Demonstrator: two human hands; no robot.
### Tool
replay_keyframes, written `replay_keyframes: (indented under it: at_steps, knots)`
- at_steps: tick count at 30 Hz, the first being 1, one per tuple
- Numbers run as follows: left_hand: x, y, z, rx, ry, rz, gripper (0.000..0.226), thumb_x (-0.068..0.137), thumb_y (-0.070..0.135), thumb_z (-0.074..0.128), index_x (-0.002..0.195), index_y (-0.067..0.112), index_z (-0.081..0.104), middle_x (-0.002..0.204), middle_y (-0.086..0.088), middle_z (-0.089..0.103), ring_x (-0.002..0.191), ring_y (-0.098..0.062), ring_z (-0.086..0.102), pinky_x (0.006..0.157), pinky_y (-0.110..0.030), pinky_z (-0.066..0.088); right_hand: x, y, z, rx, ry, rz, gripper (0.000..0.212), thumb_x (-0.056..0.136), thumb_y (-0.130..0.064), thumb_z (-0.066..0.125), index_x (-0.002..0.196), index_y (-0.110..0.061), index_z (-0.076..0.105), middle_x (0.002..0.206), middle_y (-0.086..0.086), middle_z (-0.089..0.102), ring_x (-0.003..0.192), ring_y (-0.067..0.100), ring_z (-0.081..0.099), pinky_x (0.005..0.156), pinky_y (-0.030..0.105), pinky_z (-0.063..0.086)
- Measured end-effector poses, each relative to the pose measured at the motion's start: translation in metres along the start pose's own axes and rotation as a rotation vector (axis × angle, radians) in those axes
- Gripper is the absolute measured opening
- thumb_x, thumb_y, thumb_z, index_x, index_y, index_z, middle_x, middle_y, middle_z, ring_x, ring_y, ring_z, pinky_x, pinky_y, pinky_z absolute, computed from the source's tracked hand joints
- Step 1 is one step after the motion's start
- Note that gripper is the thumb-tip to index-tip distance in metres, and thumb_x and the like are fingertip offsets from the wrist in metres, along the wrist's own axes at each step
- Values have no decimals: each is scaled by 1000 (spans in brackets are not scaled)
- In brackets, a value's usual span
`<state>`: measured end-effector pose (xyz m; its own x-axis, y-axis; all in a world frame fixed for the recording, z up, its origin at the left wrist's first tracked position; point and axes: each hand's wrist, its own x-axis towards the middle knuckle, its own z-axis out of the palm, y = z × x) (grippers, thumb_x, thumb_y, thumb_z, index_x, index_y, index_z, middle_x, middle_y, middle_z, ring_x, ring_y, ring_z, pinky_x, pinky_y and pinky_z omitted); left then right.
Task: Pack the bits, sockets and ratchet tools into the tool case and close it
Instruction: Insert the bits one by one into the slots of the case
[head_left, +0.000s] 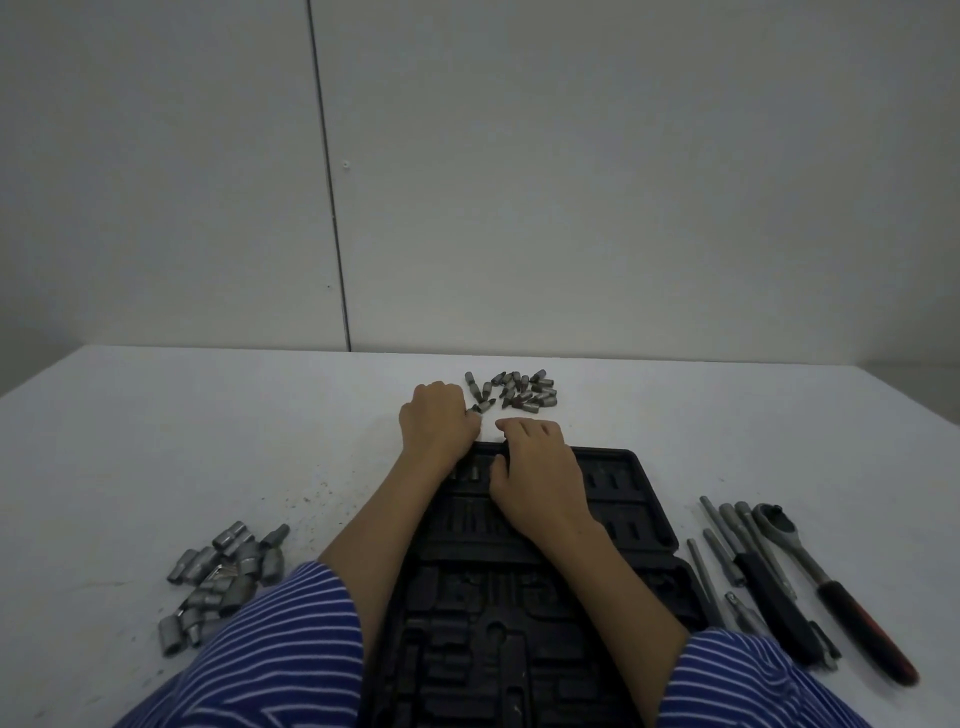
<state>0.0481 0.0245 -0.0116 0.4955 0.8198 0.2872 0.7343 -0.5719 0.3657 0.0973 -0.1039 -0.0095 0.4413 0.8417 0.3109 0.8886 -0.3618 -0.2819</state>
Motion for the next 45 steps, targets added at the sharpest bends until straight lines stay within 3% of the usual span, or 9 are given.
replay_keyframes:
  at_steps: [8, 15, 21, 27, 30, 35, 40, 45]
  knots:
    - [-2, 2, 4, 31, 44, -6, 21, 89, 23, 51, 98, 10, 64, 104, -6, 63, 102, -23, 53, 73, -33, 44, 0, 1, 0, 9, 8, -1, 40, 93, -19, 43, 133, -14, 44, 132, -1, 50, 123, 18, 38, 96, 27, 35]
    - [-10, 1, -4, -176, 50, -89, 17, 87, 22, 54, 94, 13, 66, 99, -3, 66, 96, -22, 57, 68, -29, 40, 1, 3, 4, 50, 42, 5, 40, 92, -18, 44, 132, -14, 46, 130, 0, 52, 122, 19, 39, 96, 28, 36]
    - [-27, -4, -14, -324, 79, -95, 14, 86, 23, 56, 88, 14, 66, 92, 0, 66, 93, -19, 58, 72, -32, 47, 1, 3, 3, 116, 137, 6, 38, 90, -17, 46, 128, -14, 53, 124, 2, 58, 118, 20, 45, 99, 31, 32]
    - [-42, -5, -21, -460, 105, -25, 11, 84, 25, 62, 82, 15, 68, 84, 2, 68, 83, -14, 61, 73, -31, 50, 1, 1, 2, 310, 172, -31, 31, 88, -16, 53, 118, -15, 60, 106, 1, 65, 104, 18, 56, 92, 36, 45]
    - [-49, -5, -24, -528, 122, 30, 11, 84, 23, 65, 81, 13, 69, 81, 1, 69, 80, -14, 63, 76, -32, 51, -1, 0, 0, 418, 157, -47, 32, 85, -13, 58, 118, -15, 61, 100, 2, 68, 93, 15, 63, 89, 32, 50]
    - [-56, -7, -28, -566, 124, 75, 12, 84, 20, 66, 85, 9, 72, 83, -3, 71, 76, -11, 63, 68, -12, 43, -3, -1, -3, 516, 151, -71, 40, 81, -15, 69, 121, -16, 61, 101, 3, 69, 86, 11, 66, 91, 30, 51]
    - [-62, -8, -28, -584, 104, 88, 13, 86, 19, 64, 87, 9, 73, 83, -5, 72, 76, -13, 64, 70, -17, 44, -1, 0, -4, 536, 150, -129, 24, 82, -12, 69, 105, -12, 69, 96, 1, 72, 83, 10, 67, 82, 31, 55]
    - [-66, -12, -31, -595, 126, 99, 13, 88, 14, 60, 88, 8, 72, 85, -2, 71, 76, -10, 61, 68, -7, 40, 2, 4, -9, 523, 87, -67, 22, 83, -19, 69, 104, -14, 70, 90, 0, 72, 81, 8, 65, 83, 19, 52]
